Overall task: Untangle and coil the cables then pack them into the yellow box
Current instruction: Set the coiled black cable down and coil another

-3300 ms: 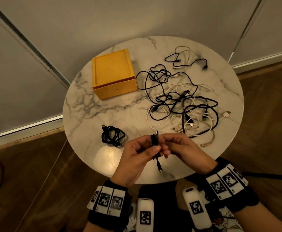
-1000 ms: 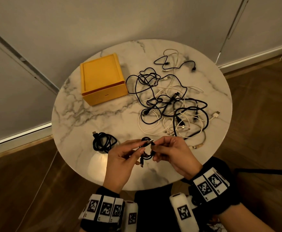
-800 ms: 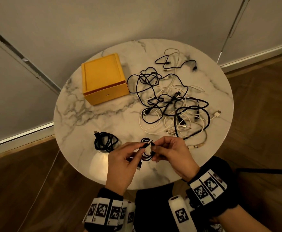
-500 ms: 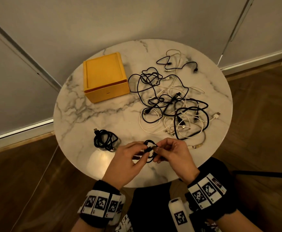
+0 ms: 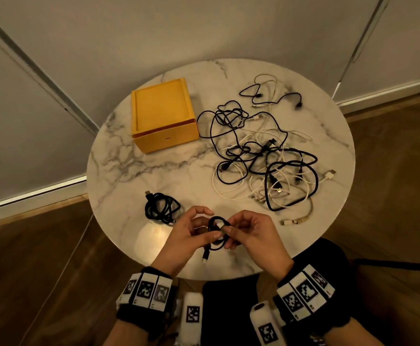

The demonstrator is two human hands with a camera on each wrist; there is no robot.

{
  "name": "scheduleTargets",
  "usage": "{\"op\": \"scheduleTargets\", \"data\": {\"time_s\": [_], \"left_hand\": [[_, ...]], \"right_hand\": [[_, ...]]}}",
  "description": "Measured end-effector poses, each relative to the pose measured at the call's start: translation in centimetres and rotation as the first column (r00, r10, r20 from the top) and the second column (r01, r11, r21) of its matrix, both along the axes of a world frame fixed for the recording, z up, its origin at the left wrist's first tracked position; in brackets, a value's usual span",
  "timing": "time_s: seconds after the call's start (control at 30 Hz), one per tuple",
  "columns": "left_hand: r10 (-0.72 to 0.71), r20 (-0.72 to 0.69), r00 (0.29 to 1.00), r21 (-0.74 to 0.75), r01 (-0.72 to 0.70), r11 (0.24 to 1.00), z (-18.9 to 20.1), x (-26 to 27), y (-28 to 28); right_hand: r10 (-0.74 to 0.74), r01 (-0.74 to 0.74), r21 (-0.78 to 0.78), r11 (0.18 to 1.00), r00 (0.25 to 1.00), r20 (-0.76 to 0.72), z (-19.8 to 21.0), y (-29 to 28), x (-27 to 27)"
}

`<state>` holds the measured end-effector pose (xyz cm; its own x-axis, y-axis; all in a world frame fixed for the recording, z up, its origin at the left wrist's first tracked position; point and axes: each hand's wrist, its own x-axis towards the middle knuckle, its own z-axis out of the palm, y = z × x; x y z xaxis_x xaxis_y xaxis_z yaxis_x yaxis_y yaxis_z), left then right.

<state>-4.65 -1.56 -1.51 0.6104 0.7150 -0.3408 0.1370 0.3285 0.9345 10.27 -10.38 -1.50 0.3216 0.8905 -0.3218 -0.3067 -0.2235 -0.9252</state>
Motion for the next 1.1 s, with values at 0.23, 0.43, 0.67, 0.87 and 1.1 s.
{"op": "scheduleTargets", "data": {"time_s": [0.23,0.43,0.67,0.87,1.1], "left_hand": [[0.098,-0.169,0.981,0.169,-0.069,0.983,0.3,0.7,-0.1],[0.156,-0.008,0.988,-0.091,-0.156,0.984,1.2,0.7,-1.1],[0.322,-0.024,0.946,-0.14,-0.323,0.936,0.8,0.1,-1.0],[0.418,-0.035,0.908,0.012,-0.418,0.909,0.9,-0.2,-1.7],[0.282,-0.057,0.958,0.113,-0.275,0.955,0.8,-1.3,-1.8]], "right_hand": [[0.037,-0.038,0.008,0.999,0.995,0.091,-0.1,0.2,-0.6],[0.03,-0.03,0.003,1.0,0.999,0.03,0.2,0.3,0.2],[0.105,-0.106,0.008,0.994,0.994,0.024,-0.2,0.1,0.0],[0.126,-0.125,-0.025,0.992,0.991,0.037,-0.7,0.1,-0.3],[0.121,-0.12,-0.052,0.991,0.993,0.014,-1.3,0.6,-0.4]]}}
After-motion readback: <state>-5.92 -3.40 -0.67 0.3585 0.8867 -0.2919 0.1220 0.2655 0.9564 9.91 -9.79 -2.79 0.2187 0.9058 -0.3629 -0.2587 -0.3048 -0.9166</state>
